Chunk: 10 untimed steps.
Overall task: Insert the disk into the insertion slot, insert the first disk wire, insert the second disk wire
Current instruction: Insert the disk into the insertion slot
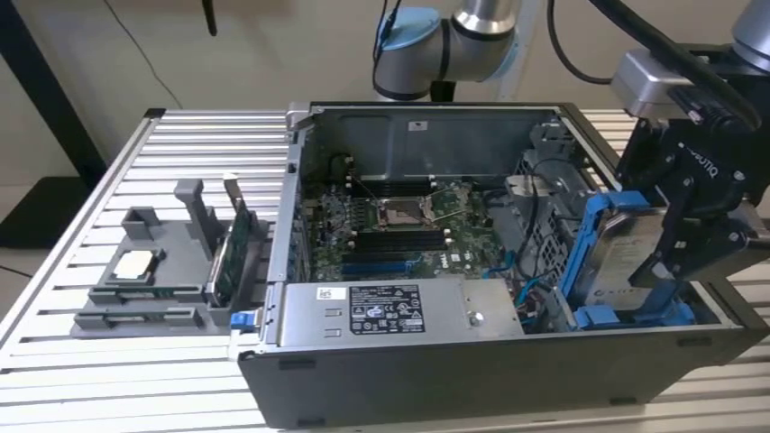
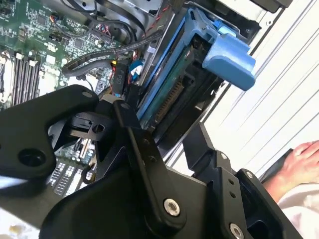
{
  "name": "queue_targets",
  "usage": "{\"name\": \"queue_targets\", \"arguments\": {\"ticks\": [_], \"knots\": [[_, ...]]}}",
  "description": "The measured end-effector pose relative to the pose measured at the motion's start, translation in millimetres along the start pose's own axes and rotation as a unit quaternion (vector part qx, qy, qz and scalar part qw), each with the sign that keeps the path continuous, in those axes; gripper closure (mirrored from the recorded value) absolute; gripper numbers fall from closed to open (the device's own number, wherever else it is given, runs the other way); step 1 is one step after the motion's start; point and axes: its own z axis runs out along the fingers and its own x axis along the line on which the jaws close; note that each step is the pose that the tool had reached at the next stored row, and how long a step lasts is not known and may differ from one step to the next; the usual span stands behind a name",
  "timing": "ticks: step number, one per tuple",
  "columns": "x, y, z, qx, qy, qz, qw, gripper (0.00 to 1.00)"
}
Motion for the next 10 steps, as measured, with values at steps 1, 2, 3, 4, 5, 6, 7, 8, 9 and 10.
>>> {"name": "queue_targets", "arguments": {"ticks": [1,2,3,4,5,6,7,8,9,10], "knots": [[-0.1,0.0,-0.3,0.0000,-0.0001,0.000,1.0000,0.37],[-0.1,0.0,-0.8,0.0000,-0.0001,0.000,1.0000,0.37],[-0.1,0.0,-1.0,0.0000,-0.0002,0.000,1.0000,0.37],[-0.1,0.0,-1.0,0.0000,-0.0003,0.000,1.0000,0.37],[-0.1,0.1,-1.0,0.0000,-0.0004,0.000,1.0000,0.37],[-0.1,0.1,-1.1,0.0000,-0.0005,0.000,1.0000,0.37],[-0.1,0.0,-1.1,0.0000,-0.0005,0.000,1.0000,0.37],[-0.1,0.1,-1.1,0.0000,-0.0004,0.000,1.0000,0.40],[-0.1,0.0,-1.1,0.0000,-0.0004,0.000,1.0000,0.40],[-0.1,0.1,-1.1,0.0000,-0.0005,0.000,1.0000,0.47]]}}
